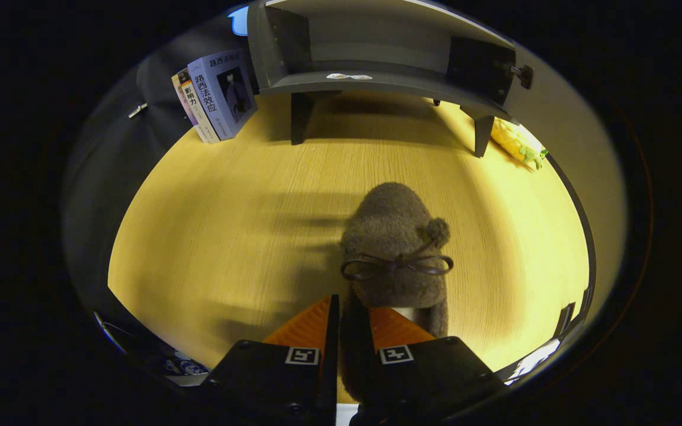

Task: Open the shoe cabinet door, grab the shoes and put them into the shoe cabinet, then close the shoe cabinet door.

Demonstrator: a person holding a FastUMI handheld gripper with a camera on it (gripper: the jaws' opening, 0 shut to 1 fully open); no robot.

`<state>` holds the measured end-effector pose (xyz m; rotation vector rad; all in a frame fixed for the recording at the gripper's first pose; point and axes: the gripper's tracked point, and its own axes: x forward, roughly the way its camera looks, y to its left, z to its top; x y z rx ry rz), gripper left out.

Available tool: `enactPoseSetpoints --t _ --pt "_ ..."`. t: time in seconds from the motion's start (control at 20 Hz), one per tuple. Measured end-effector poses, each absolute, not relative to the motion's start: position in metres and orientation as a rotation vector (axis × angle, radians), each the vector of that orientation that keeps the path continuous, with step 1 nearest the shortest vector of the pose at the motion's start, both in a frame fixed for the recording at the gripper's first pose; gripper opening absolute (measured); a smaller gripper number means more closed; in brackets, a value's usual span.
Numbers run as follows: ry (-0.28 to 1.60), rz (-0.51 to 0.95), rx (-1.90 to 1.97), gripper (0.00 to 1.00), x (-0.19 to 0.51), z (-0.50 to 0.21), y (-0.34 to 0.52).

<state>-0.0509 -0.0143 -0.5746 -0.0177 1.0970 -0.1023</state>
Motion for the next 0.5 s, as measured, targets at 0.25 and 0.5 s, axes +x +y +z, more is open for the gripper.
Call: enactPoseSetpoints --t 0.25,0.5 --pt "1.02 -0.11 -0.032 0.27 -0.024 -0.581 -0.018" --pt "0.916 -0.15 -0.056 0.27 -0.006 -0.584 -0.023"
